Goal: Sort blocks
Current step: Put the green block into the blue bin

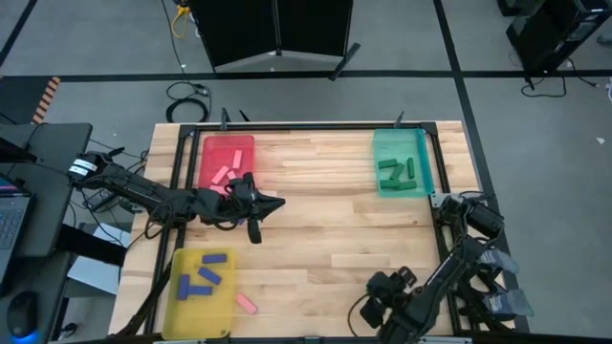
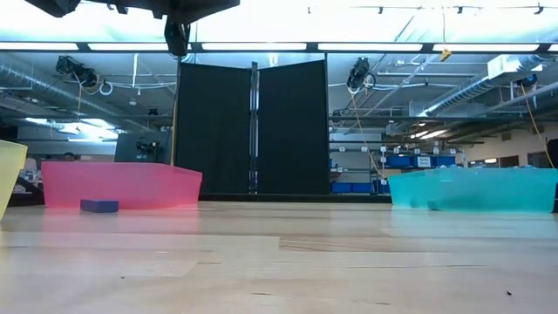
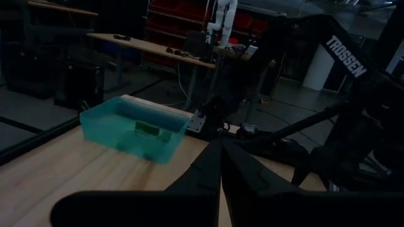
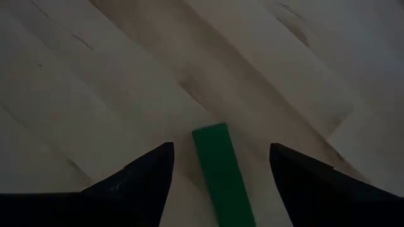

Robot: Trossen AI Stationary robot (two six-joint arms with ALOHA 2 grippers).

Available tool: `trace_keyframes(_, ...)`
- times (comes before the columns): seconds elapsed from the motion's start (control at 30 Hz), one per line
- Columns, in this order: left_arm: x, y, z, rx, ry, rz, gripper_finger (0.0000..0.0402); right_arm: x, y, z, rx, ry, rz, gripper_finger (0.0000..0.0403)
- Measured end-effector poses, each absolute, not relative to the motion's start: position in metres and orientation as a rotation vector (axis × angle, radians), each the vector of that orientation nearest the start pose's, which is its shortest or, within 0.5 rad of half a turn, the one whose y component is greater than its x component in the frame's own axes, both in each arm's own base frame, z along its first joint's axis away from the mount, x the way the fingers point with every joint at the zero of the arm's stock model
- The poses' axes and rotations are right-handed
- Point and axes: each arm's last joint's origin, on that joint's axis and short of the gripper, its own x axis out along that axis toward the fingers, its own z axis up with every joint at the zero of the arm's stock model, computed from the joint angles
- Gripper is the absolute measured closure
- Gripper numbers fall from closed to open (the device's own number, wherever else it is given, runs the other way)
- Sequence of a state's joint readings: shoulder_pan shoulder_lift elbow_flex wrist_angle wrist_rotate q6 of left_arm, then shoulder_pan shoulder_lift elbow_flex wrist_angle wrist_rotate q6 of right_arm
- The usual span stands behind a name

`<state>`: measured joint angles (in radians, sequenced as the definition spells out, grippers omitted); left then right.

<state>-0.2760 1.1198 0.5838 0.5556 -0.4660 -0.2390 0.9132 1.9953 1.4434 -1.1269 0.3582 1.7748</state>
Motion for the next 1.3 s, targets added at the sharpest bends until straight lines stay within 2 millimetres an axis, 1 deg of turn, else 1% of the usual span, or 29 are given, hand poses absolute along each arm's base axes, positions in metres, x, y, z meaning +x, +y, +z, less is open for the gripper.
trace_keyframes(0.2, 0.234, -0.053, 0.27, -0.246, -0.04, 0.177, 0.0383, 0.23, 0.276, 0.158, 0.427, 1.186, -0.661, 0.0123)
trace_keyframes(0.47, 0.234, -0.053, 0.27, -0.243, -0.04, 0.177, 0.0383, 0.223, 0.269, 0.135, 0.416, 1.25, -0.619, 0.0121)
trace_keyframes(0.6, 0.234, -0.054, 0.27, -0.242, -0.039, 0.172, 0.0383, 0.22, 0.267, 0.13, 0.427, 1.252, -0.61, 0.0127)
trace_keyframes(0.67, 0.234, -0.054, 0.27, -0.243, -0.039, 0.166, 0.0383, 0.22, 0.266, 0.13, 0.426, 1.252, -0.611, 0.0136)
trace_keyframes(0.77, 0.234, -0.055, 0.27, -0.245, -0.036, 0.133, 0.0383, 0.221, 0.267, 0.129, 0.433, 1.249, -0.603, 0.0166)
trace_keyframes(0.97, 0.228, -0.057, 0.279, -0.282, -0.056, -0.023, 0.0383, 0.222, 0.269, 0.128, 0.456, 1.24, -0.586, 0.0263)
trace_keyframes(1.03, 0.225, -0.058, 0.282, -0.29, -0.067, -0.074, 0.0383, 0.222, 0.269, 0.128, 0.455, 1.241, -0.583, 0.0287)
trace_keyframes(1.2, 0.214, -0.057, 0.295, -0.304, -0.118, -0.154, 0.0383, 0.224, 0.269, 0.128, 0.448, 1.241, -0.574, 0.0288)
trace_keyframes(1.3, 0.209, -0.055, 0.3, -0.292, -0.135, -0.164, 0.0383, 0.226, 0.269, 0.129, 0.43, 1.193, -0.577, 0.0288)
